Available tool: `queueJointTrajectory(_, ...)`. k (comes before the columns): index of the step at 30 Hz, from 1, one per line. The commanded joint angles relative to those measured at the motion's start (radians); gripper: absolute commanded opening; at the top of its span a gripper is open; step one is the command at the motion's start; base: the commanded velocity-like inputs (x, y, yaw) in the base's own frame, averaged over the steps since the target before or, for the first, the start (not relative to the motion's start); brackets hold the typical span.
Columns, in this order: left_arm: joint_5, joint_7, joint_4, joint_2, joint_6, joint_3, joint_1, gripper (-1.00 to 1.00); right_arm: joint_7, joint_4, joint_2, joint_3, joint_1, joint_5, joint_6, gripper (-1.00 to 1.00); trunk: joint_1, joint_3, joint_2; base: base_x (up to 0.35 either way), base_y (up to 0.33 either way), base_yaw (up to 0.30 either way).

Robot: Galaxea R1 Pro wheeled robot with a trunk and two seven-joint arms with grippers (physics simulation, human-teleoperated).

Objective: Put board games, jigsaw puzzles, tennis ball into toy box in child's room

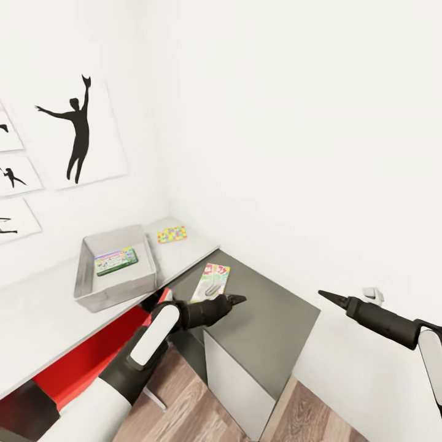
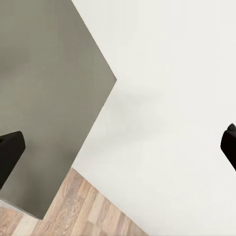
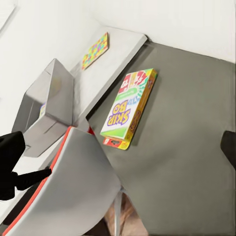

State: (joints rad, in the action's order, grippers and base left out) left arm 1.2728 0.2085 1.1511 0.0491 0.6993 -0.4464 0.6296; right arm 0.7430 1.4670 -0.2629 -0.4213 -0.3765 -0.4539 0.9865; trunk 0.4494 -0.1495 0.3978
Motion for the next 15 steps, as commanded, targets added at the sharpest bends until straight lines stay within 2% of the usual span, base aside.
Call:
queueJointTrajectory(1, 0.011, 0.009, 0.001, 0.0, 0.001, 0.0, 0.001, 1.0, 0.006, 0.0, 0.0, -0.001, -0.001, 0.003, 0.004, 1.0, 0.001, -0.002, 0.002, 0.0, 0.0, -0.281)
queueJointTrajectory(3, 0.011, 0.009, -0.01, 0.0, -0.02, -0.03, 0.001, 1.0, 0.008, 0.0, -0.002, -0.003, -0.001, 0.004, 0.004, 1.0, 0.001, -0.002, 0.002, 0.0, 0.0, -0.281)
queueJointTrajectory(4, 0.011, 0.009, -0.01, 0.0, -0.02, -0.03, 0.001, 1.0, 0.008, 0.0, -0.002, -0.003, -0.001, 0.004, 0.004, 1.0, 0.001, -0.002, 0.002, 0.0, 0.0, -0.281)
queueJointTrajectory(6, 0.011, 0.008, -0.018, 0.0, -0.033, -0.07, 0.001, 1.0, 0.01, 0.0, -0.003, -0.004, -0.001, 0.004, 0.004, 1.0, 0.001, -0.002, 0.002, 0.0, 0.0, -0.281)
queueJointTrajectory(7, 0.011, 0.008, -0.018, 0.0, -0.033, -0.07, 0.001, 1.0, 0.01, 0.0, -0.003, -0.004, -0.001, 0.004, 0.004, 1.0, 0.001, -0.002, 0.002, 0.0, 0.0, -0.281)
queueJointTrajectory(8, 0.011, 0.007, -0.02, 0.0, -0.039, -0.088, 0.001, 1.0, 0.011, 0.0, -0.004, -0.004, -0.001, 0.004, 0.004, 1.0, 0.001, -0.002, 0.002, 0.0, 0.0, -0.281)
queueJointTrajectory(9, 0.011, 0.007, -0.02, 0.0, -0.039, -0.088, 0.001, 1.0, 0.011, 0.0, -0.004, -0.005, -0.001, 0.004, 0.004, 1.0, 0.001, -0.002, 0.002, 0.0, 0.0, -0.28)
queueJointTrajectory(13, 0.011, 0.007, -0.025, 0.0, -0.071, -0.131, 0.001, 1.0, 0.013, 0.0, -0.005, -0.006, -0.001, 0.004, 0.004, 1.0, 0.001, -0.002, 0.002, 0.0, 0.0, -0.28)
queueJointTrajectory(15, 0.011, 0.007, -0.025, 0.0, -0.083, -0.138, 0.001, 1.0, 0.013, 0.0, -0.005, -0.006, -0.001, 0.004, 0.004, 1.0, 0.001, -0.002, 0.002, 0.0, 0.0, -0.28)
